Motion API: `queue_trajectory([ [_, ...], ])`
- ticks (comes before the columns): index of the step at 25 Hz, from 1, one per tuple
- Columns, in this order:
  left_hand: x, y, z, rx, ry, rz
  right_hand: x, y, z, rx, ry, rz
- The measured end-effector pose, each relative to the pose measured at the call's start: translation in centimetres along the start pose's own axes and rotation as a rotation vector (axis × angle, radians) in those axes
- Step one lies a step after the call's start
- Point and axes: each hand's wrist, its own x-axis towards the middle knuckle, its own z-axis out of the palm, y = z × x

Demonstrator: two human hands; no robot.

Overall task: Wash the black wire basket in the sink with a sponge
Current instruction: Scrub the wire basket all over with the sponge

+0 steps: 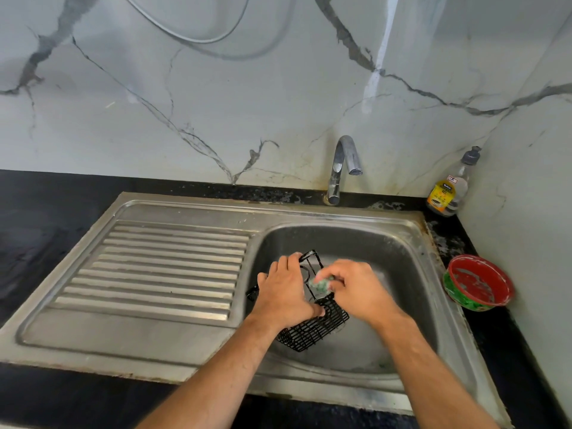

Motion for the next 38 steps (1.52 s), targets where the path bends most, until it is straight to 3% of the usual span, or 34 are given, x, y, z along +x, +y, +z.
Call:
queue_trajectory([
  [3,-0.3,-0.2,0.2,-0.121,0.04,-0.046,-0.9,0.4,0.4,0.019,0.027,-0.077],
  [7,-0.7,-1.2,1.6,-0.514,0.138,-0.18,-1.2,-0.5,1.8,-0.013,0.121,-0.231],
  [10,-1.6,-3.0,3.6,-0.629,0.11,-0.215,-1.5,-0.5,3.1,0.092,0.123,-0.163],
  [13,-2.2,-4.6,5.5,-0.624,0.06,-0.181,-1.4,-0.1,4.1,0.181,0.212,0.008],
  [18,-2.0,-5.8,6.4,-0.605,0.028,-0.158,0.6,-0.6,5.5,0.081,0.01,0.02],
  [21,-1.9,-5.8,6.5,-0.597,0.012,-0.152,-0.1,0.0,5.2,-0.022,-0.084,-0.089],
  [25,-1.7,-5.6,6.5,-0.625,0.046,-0.207,-2.9,1.7,5.9,-0.1,-0.01,-0.225],
  [29,-2.1,-5.0,5.7,-0.642,0.039,-0.23,-3.4,2.5,6.0,0.051,0.042,-0.048],
  [34,-2.6,-4.8,5.0,-0.591,0.034,-0.235,-2.7,0.4,6.2,-0.041,0.069,-0.099],
  [38,-2.6,-5.3,3.9,-0.352,-0.007,-0.178,-1.1,-0.4,5.0,0.203,0.23,0.126],
])
